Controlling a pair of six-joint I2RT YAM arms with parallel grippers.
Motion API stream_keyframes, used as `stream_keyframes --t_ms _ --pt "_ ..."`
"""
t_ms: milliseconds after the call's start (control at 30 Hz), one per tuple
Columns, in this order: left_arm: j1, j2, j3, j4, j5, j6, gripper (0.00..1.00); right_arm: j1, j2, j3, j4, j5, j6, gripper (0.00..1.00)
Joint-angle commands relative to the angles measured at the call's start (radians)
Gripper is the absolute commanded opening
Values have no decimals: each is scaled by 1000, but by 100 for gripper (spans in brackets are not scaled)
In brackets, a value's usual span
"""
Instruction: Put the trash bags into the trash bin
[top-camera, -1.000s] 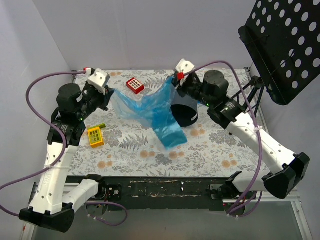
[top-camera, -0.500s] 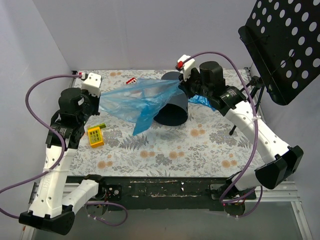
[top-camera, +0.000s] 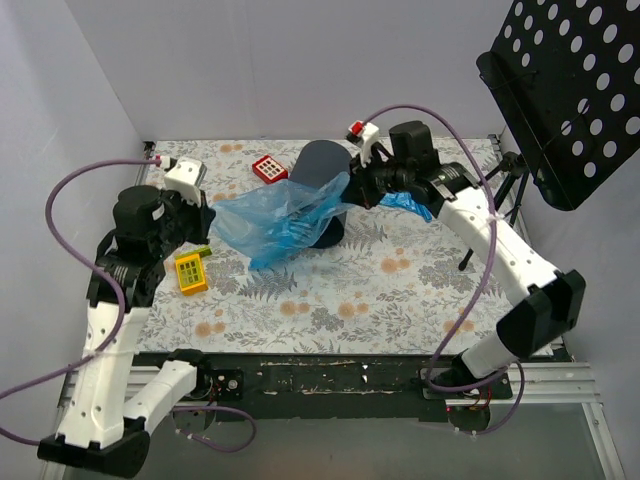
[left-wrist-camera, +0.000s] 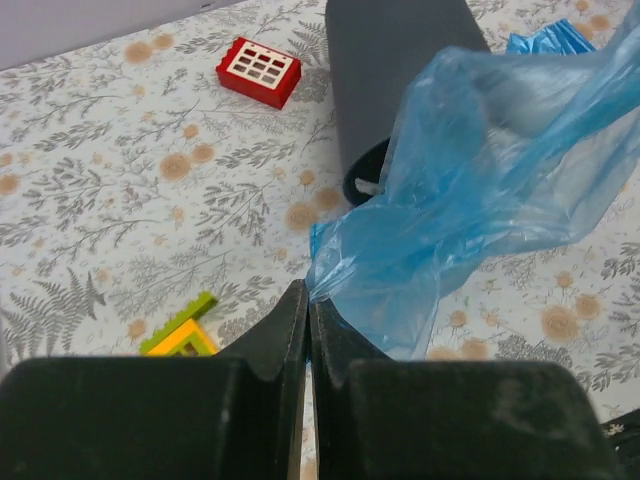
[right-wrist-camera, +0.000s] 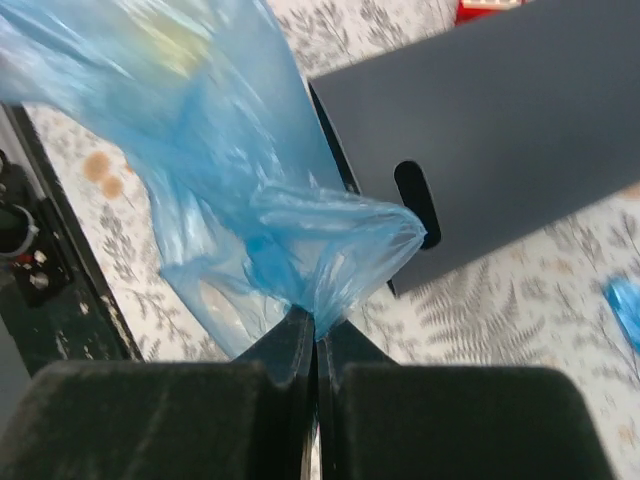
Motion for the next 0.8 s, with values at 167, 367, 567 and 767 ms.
stream_keyframes --t_ms 167,367,567,767 --pt "8 511 609 194 -168 -7 0 -66 509 927 124 23 146 1" --pt "6 837 1380 477 -129 181 0 -23 416 891 1171 339 -261 1" --pt "-32 396 407 1293 376 414 0 141 189 514 1431 265 -814 1" --pt "-285 -125 -466 -151 653 1375 0 169 -160 -514 -286 -31 -1240 1"
